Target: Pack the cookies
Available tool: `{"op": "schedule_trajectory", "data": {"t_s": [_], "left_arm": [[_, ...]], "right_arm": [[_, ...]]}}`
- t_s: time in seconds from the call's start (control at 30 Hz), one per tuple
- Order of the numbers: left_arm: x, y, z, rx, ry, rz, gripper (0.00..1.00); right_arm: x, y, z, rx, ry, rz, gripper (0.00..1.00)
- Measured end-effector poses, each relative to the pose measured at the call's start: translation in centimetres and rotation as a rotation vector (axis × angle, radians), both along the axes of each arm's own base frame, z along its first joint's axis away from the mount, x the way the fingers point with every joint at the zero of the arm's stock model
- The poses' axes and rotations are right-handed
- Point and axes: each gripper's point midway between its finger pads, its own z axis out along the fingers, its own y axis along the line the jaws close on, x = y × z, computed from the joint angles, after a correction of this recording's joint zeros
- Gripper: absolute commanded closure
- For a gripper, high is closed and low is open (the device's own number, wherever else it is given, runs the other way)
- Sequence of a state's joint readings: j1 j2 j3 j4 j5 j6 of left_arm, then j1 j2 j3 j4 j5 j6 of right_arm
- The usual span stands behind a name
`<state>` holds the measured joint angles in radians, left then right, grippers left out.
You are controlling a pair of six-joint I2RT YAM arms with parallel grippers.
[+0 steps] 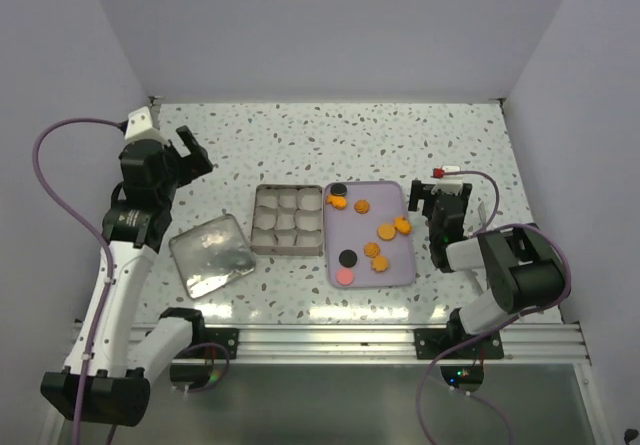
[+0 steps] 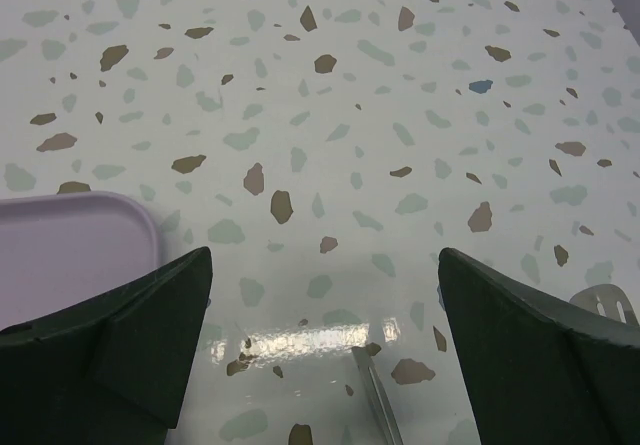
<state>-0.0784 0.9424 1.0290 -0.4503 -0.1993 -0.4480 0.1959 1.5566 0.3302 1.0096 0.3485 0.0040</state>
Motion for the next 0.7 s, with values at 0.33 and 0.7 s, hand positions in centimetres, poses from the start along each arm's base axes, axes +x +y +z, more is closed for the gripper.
{"op": "schedule_trajectory", "data": {"t_s": [0.33, 0.7], "left_arm": [[-5.1, 1.0, 7.2, 0.08, -0.114, -0.014, 0.0], [-7.5, 2.1, 2.4, 0.048, 0.17, 0.08, 0.0]], "right_arm": [[0.0, 0.0, 0.0, 0.0, 0.0, 0.0, 0.01], [1.4, -0.7, 1.8, -0.008, 0.074, -0.066, 0.01]]}}
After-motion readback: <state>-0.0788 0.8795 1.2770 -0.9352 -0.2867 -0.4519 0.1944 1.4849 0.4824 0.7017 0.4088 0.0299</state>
